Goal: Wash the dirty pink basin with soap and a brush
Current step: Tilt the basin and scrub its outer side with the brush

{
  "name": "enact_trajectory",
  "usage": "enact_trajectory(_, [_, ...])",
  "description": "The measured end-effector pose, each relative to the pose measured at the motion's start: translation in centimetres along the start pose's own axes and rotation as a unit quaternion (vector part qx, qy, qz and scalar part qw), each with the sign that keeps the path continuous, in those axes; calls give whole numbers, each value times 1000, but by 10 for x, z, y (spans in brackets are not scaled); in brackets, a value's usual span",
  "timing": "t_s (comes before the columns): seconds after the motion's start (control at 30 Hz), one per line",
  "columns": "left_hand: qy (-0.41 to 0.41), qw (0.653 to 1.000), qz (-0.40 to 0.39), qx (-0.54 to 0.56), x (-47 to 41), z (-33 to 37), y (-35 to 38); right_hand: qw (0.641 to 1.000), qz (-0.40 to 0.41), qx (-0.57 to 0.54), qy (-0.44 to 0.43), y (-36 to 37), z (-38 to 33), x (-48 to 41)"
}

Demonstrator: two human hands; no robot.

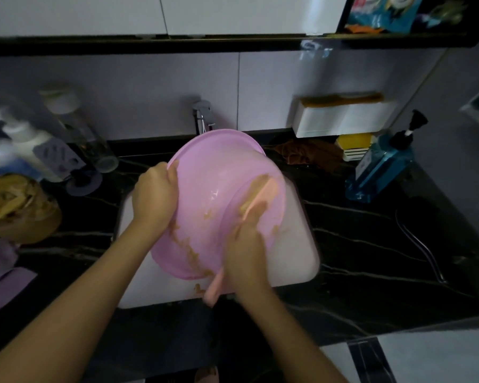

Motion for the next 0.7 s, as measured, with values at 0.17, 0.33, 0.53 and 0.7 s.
enact_trajectory(0.17, [-3,1000,-3,6,-1,-1,-2,994,-4,96,46,-9,28,-29])
enact_trajectory(0.33, [-8,1000,-4,-1,0,1,-1,991,-50,118,20,4,1,3])
enact_trajectory(0.53, [-8,1000,-4,7,-1,-2,-3,988,10,135,80,-26,35,-38])
enact_trajectory(0.7, [-15,1000,-6,-4,-4,0,1,989,-109,75,-61,26,-6,38])
Point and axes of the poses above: each hand's wrist, its own x-axis away from the middle knuckle, its own y-axis out of the palm, z = x × y, the point moved 9 cm from there along -x, towards the middle knuckle, and after that the axes turned 8 degrees about -y, right-handed, at the moved point
